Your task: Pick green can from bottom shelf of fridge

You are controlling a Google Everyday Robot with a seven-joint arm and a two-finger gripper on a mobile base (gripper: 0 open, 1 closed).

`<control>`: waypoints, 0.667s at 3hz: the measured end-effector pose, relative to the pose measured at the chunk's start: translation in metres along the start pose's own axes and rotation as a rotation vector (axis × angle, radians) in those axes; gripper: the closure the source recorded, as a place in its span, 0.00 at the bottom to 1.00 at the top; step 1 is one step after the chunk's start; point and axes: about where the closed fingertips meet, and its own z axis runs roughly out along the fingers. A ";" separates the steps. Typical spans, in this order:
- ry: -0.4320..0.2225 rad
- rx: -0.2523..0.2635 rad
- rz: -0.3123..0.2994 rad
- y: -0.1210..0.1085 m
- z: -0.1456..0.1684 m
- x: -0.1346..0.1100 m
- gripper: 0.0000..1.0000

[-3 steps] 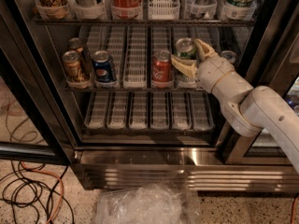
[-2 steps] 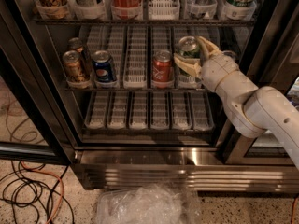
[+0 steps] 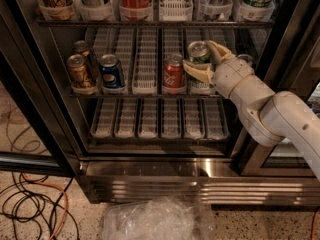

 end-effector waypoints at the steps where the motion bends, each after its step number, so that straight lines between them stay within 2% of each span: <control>1: 0.007 -0.039 0.023 -0.001 -0.004 -0.006 1.00; 2: 0.080 -0.062 0.058 -0.005 -0.028 -0.008 1.00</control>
Offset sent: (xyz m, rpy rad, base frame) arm -0.0564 -0.0371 0.0056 -0.0247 0.2261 0.0168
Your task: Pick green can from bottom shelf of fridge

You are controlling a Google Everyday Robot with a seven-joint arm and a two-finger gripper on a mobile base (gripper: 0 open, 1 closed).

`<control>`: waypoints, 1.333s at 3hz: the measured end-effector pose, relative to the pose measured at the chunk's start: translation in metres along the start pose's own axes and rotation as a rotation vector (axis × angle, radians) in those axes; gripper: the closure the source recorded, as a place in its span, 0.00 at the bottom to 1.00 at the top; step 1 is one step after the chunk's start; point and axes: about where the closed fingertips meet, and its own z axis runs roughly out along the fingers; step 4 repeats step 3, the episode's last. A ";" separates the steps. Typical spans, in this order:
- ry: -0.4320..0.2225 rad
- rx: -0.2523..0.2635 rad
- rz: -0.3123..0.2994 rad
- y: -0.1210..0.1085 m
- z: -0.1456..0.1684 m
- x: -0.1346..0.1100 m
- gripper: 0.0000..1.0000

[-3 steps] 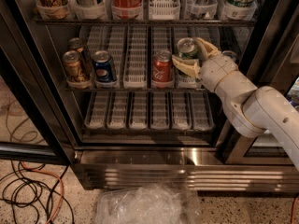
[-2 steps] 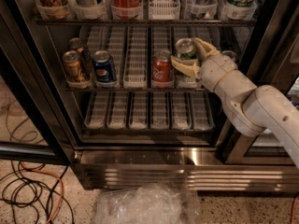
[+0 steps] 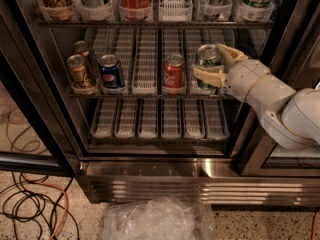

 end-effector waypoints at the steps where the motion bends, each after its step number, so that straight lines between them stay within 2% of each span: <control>1: 0.059 -0.036 0.089 0.008 -0.024 -0.004 1.00; 2: 0.057 -0.053 0.268 0.016 -0.043 -0.012 1.00; 4: 0.057 -0.053 0.268 0.016 -0.043 -0.012 1.00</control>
Offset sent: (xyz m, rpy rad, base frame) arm -0.0758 -0.0154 0.0031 0.3550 0.3091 0.0920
